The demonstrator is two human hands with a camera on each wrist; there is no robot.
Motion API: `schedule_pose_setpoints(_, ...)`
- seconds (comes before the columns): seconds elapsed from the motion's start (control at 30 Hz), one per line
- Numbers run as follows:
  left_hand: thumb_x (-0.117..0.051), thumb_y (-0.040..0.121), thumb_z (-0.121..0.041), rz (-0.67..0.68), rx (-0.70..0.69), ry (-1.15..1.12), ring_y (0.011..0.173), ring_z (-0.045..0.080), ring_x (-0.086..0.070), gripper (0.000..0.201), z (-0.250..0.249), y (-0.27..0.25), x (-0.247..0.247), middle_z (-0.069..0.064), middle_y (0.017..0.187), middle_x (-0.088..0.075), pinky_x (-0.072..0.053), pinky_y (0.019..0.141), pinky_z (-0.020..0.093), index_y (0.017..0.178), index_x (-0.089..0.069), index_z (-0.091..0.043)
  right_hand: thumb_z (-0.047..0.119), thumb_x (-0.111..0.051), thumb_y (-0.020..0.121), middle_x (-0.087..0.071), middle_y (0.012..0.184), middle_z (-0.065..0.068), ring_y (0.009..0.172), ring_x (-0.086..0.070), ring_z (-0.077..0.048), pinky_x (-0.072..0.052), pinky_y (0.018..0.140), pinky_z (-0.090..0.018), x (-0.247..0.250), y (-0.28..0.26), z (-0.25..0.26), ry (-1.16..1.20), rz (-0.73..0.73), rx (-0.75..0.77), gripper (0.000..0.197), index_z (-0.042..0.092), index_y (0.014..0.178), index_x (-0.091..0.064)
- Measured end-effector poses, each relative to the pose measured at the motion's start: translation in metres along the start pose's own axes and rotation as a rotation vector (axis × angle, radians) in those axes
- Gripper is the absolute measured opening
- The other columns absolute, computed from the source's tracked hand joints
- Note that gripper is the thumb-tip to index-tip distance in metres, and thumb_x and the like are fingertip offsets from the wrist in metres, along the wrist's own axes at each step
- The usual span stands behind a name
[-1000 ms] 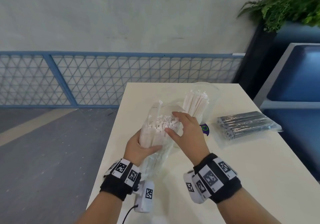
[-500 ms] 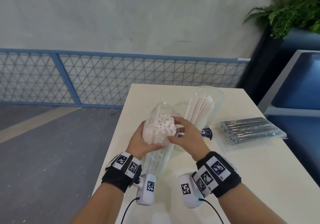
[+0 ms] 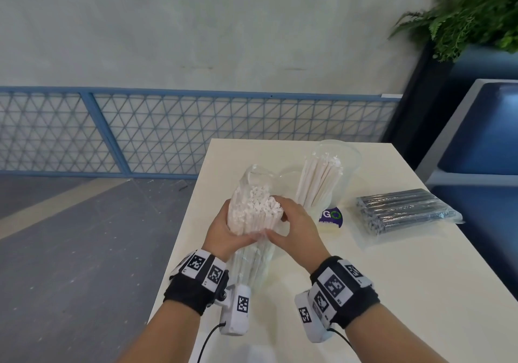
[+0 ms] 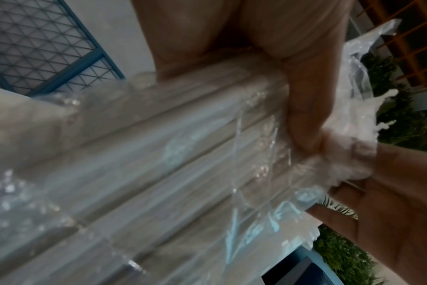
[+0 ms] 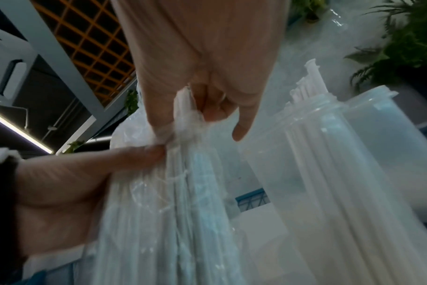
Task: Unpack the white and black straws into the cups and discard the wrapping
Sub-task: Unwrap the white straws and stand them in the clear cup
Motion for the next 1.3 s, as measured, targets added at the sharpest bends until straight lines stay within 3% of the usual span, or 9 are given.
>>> schedule_pose_setpoints(0.1,-0.085,0.042,-0.036,0.003,-0.003,0.012,0.108,0.007,-0.060,0.076,-0.001,0.000,-0.001,-0.007,0.112,-0.064,-0.052,0.089,0.029,0.110,-0.051,-0.038,0.028,-0.069,0.080,-0.037,0.076,0.023,0.082,-0.040,-0.010,-0.032,0.065,-0.005,-0.002,0.006,-0.003,-0.066,0.084,-0.045,0.059,0.017,0.133,-0.045)
schedule_pose_setpoints(0.23,-0.084,0.042,-0.040,-0.023,0.002,0.035,0.108,0.011,-0.060,0.077,0.000,0.003,-0.002,-0.003,0.113,-0.064,-0.053,0.088,0.032,0.111,-0.051,-0.035,0.035,-0.068,0.081,-0.060,0.100,0.000,0.089,-0.040,-0.010,-0.033,0.077,-0.018,-0.008,0.009,-0.010,-0.042,0.071,-0.100,0.058,0.014,0.131,-0.047)
schedule_pose_setpoints(0.43,-0.084,0.040,-0.041,-0.019,0.021,0.060,0.104,0.006,-0.061,0.078,0.000,0.007,-0.005,-0.008,0.110,-0.064,-0.053,0.085,0.029,0.111,-0.052,-0.034,0.027,-0.070,0.080,-0.051,0.080,0.018,0.093,-0.052,-0.024,-0.042,0.090,-0.037,-0.008,-0.001,-0.007,0.153,-0.085,-0.138,0.037,0.014,0.114,-0.059)
schedule_pose_setpoints(0.57,-0.089,0.046,-0.025,-0.005,0.026,0.100,0.106,0.006,-0.059,0.073,-0.003,0.010,-0.006,-0.010,0.109,-0.063,-0.048,0.085,0.021,0.106,-0.050,-0.035,0.052,-0.058,0.071,-0.067,0.096,-0.006,0.099,-0.059,-0.027,-0.047,0.091,-0.048,-0.002,0.005,-0.008,0.270,-0.167,-0.205,0.050,0.021,0.109,-0.061)
schedule_pose_setpoints(0.67,-0.088,0.056,-0.017,0.028,0.026,0.154,0.107,0.008,-0.059,0.073,-0.005,0.013,-0.008,-0.008,0.112,-0.063,-0.046,0.090,0.024,0.116,-0.048,-0.031,0.042,-0.063,0.076,-0.069,0.095,-0.004,0.097,-0.063,-0.022,-0.050,0.089,-0.046,0.017,0.012,-0.001,0.370,-0.237,-0.219,0.018,0.034,0.091,-0.060)
schedule_pose_setpoints(0.77,-0.086,0.059,-0.020,0.045,0.026,0.242,0.099,0.003,-0.057,0.072,-0.008,0.013,-0.007,-0.011,0.108,-0.061,-0.043,0.085,0.020,0.117,-0.045,-0.032,0.020,-0.065,0.085,-0.069,0.090,0.002,0.090,-0.065,-0.015,-0.052,0.087,-0.038,0.043,0.020,0.006,0.538,-0.326,-0.221,0.008,0.024,0.091,-0.062)
schedule_pose_setpoints(0.87,-0.087,0.058,-0.025,0.046,0.034,0.291,0.094,-0.004,-0.054,0.071,-0.010,0.012,-0.001,-0.017,0.103,-0.058,-0.041,0.082,0.019,0.114,-0.044,-0.035,0.013,-0.063,0.086,-0.068,0.089,0.000,0.092,-0.066,-0.020,-0.052,0.085,-0.035,0.061,0.025,0.008,0.708,-0.392,-0.208,0.015,0.009,0.100,-0.062)
schedule_pose_setpoints(1.07,-0.086,0.059,-0.022,0.068,0.032,0.331,0.106,0.015,-0.058,0.070,-0.010,0.011,-0.003,-0.003,0.114,-0.062,-0.047,0.092,0.033,0.117,-0.047,-0.029,0.017,-0.080,0.070,-0.072,0.097,-0.003,0.095,-0.068,-0.017,-0.056,0.083,-0.032,0.038,0.019,0.000,0.812,-0.259,-0.287,0.039,0.010,0.105,-0.064)
schedule_pose_setpoints(1.3,-0.087,0.054,-0.029,0.068,0.039,0.330,0.109,0.014,-0.059,0.078,-0.011,0.013,-0.009,-0.003,0.115,-0.064,-0.048,0.095,0.034,0.122,-0.049,-0.024,0.016,-0.074,0.076,-0.070,0.091,-0.004,0.091,-0.067,-0.018,-0.051,0.083,-0.032,0.035,0.024,0.001,0.869,-0.236,-0.309,0.026,0.002,0.097,-0.066)
Point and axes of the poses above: each hand's wrist, its own y-axis towards the middle knuckle, its own x-axis out of the back of the hand, z = x × y, the point moved 7 cm from there along y, towards the middle knuckle
